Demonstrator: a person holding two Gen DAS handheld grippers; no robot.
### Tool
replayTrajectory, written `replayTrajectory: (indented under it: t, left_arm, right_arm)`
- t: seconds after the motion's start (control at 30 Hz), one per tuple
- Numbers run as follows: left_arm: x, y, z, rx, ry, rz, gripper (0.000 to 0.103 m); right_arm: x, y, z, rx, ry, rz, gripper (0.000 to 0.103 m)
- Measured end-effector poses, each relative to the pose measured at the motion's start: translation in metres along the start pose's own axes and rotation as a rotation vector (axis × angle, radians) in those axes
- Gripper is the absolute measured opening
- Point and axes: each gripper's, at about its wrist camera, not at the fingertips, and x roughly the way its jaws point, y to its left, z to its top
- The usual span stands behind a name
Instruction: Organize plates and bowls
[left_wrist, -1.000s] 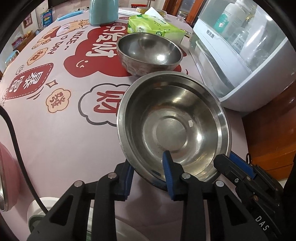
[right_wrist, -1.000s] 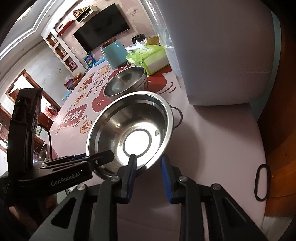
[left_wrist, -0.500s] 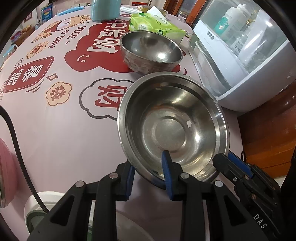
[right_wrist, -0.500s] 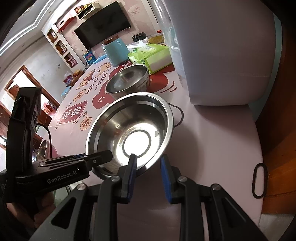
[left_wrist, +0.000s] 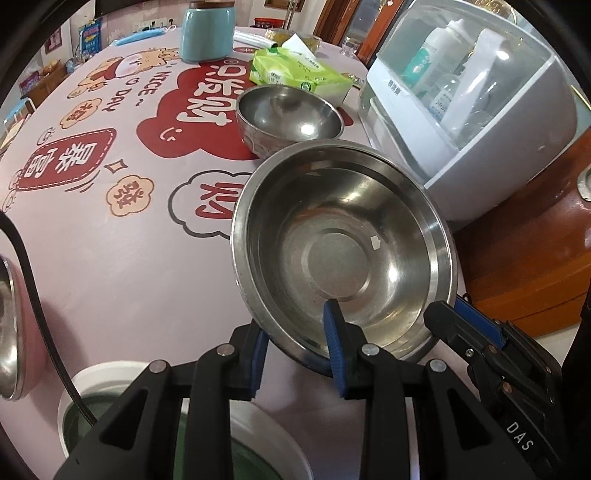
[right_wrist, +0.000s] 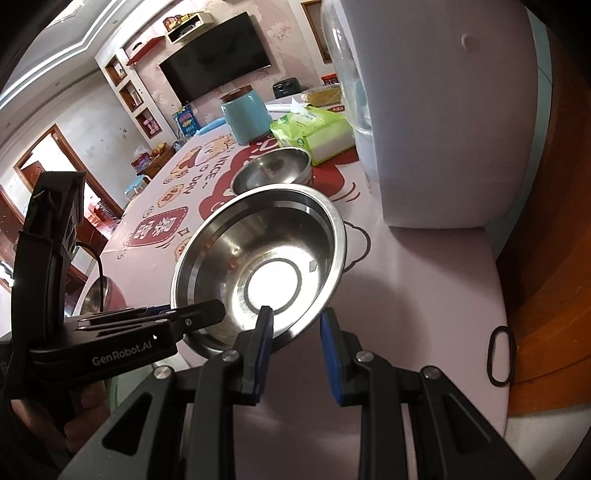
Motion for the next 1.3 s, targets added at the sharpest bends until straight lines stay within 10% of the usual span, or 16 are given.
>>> replayTrajectory:
  t: [1.3]
  left_arm:
    - [-0.109,-0.038,-0.091,0.147,-0.114,-0.027,0.030]
  right_arm:
    - [-0.108,0.027,-0.062,-0.103,-0.140,0.034,0.026]
